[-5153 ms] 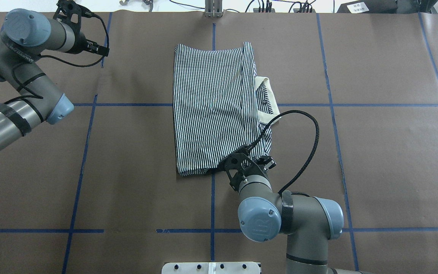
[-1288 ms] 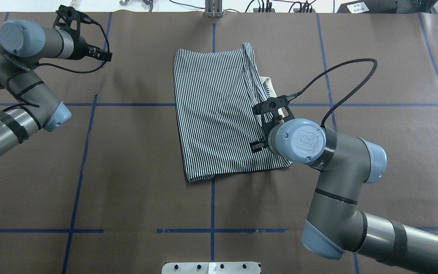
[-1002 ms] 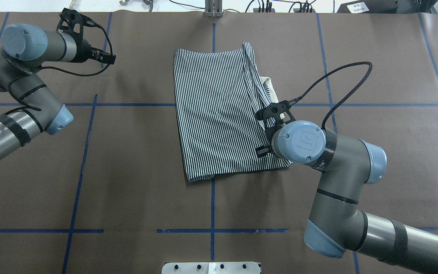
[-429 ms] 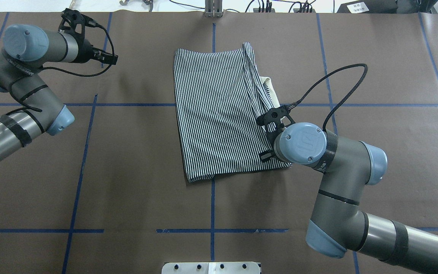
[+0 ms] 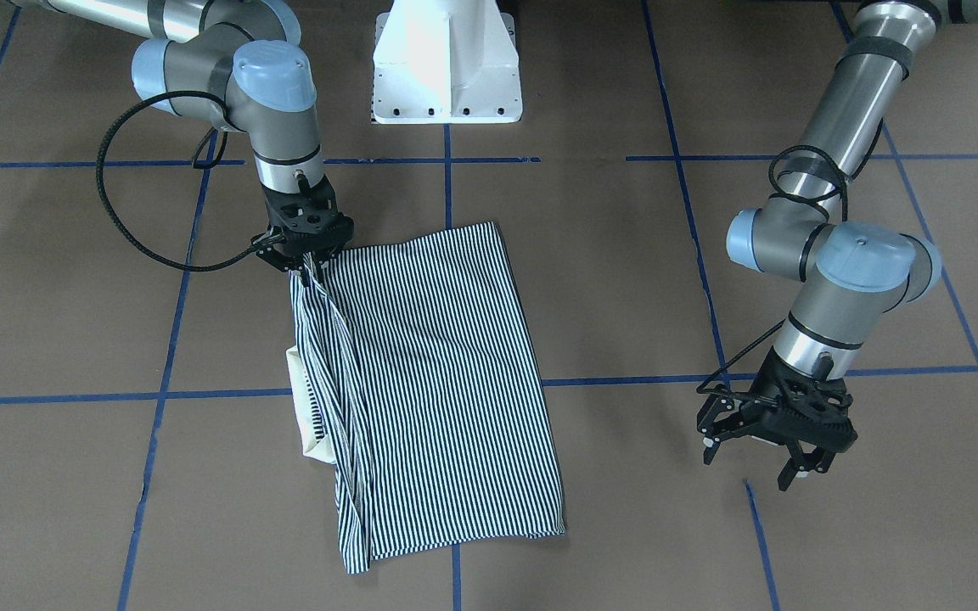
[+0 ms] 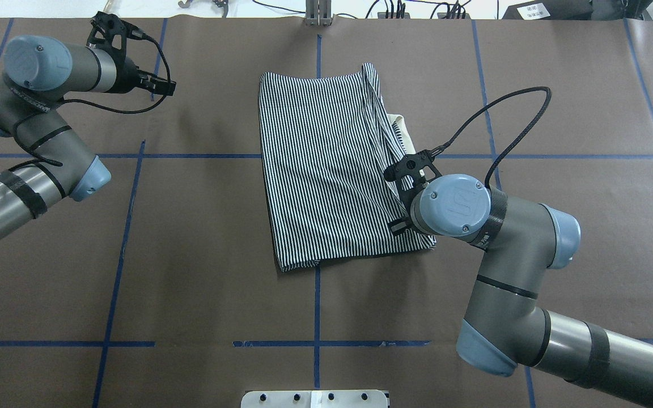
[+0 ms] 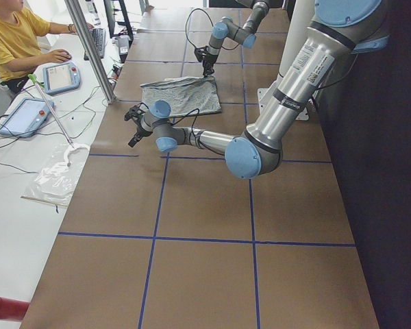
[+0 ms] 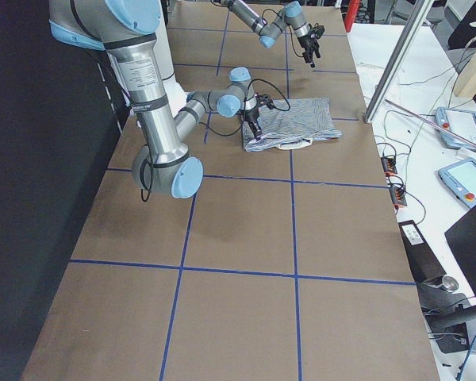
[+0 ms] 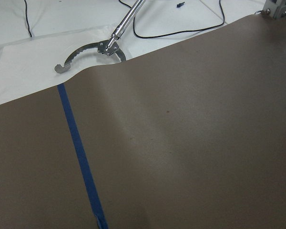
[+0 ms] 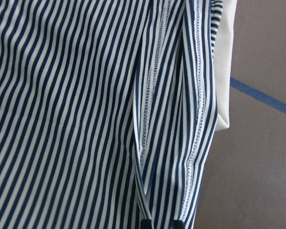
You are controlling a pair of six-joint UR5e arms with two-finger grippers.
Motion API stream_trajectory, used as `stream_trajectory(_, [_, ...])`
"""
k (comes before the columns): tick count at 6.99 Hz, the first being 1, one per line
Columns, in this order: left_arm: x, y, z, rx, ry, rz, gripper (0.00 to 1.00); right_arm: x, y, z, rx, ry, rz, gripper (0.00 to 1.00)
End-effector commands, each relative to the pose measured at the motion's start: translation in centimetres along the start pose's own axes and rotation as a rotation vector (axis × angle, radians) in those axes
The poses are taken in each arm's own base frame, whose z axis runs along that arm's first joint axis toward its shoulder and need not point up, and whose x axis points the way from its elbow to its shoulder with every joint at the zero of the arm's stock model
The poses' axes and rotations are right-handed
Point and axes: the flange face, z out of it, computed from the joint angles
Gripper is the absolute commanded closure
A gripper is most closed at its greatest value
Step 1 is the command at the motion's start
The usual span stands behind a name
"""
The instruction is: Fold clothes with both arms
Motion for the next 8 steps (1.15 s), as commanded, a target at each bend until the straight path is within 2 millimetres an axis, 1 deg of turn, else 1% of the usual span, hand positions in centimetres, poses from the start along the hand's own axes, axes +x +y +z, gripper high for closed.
stream_trajectory(1, [0.08, 0.05, 0.04, 0.0, 0.0, 0.001, 0.0, -0.46, -1.7, 0.72, 0.001, 0.011, 0.002, 0.73])
stream_trajectory(3, [0.08, 0.05, 0.04, 0.0, 0.0, 0.001, 0.0, -0.61, -1.85, 0.69, 0.003, 0.01, 0.004, 0.74])
stream_trajectory(5, [0.07, 0.06, 0.05, -0.002, -0.001, -0.003, 0.0, -0.65, -1.89, 0.71, 0.003, 0.01, 0.011, 1.0])
stream_trajectory(7, [0.08, 0.05, 0.04, 0.0, 0.0, -0.004, 0.0, -0.56, -1.96, 0.69, 0.004, 0.011, 0.02, 1.0])
stream_trajectory(8, [0.16, -0.05, 0.02, 0.001, 0.001, -0.004, 0.0, -0.3, -1.95, 0.54, 0.006, 0.011, 0.051, 1.0])
